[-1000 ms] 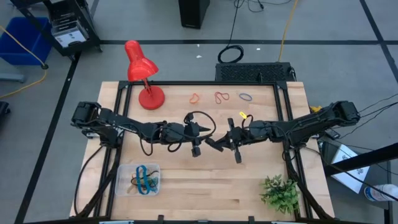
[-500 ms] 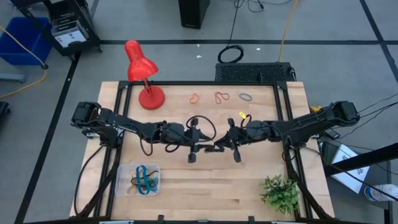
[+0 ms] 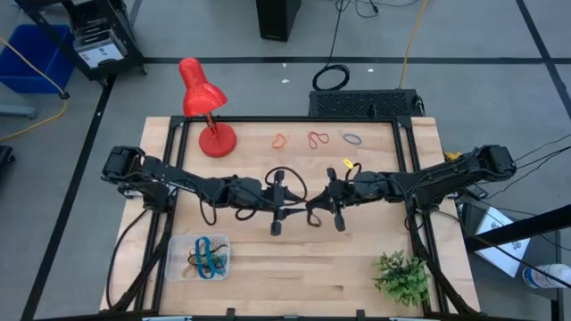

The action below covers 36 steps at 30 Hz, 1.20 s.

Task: Pick and place rubber bands into bin
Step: Put the black rubber band into the transparent bin

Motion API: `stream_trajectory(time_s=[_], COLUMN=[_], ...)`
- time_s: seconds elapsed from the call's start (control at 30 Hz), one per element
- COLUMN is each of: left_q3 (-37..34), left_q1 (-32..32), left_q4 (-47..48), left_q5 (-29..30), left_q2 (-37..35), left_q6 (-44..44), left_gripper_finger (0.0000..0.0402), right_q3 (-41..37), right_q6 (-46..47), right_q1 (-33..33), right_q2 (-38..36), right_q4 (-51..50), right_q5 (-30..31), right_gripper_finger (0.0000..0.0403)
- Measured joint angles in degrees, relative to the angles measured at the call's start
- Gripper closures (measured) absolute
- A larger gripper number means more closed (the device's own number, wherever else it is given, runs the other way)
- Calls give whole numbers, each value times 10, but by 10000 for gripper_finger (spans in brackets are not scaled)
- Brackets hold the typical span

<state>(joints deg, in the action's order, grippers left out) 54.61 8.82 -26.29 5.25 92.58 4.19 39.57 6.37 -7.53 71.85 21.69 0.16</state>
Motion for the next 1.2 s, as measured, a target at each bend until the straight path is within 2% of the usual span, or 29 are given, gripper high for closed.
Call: stream_trajectory(time_s=[0.2,0.73,1.2], left_q3=[0,0,0], left_q1=[0,-2,-2], left_q4=[8,7,13], left_q5=[23,23,20], left_q2=[0,0,0], left_q6=[-4,-33,-51], left_gripper_finger=[282,282,282], right_q3=[0,0,0], right_q6=[0,0,-27], right_q1=[0,0,0], right_q2=[0,18,33], right_q4=[8,45,129], right_q5=[0,-3,-3], right_gripper_finger=[403,403,403])
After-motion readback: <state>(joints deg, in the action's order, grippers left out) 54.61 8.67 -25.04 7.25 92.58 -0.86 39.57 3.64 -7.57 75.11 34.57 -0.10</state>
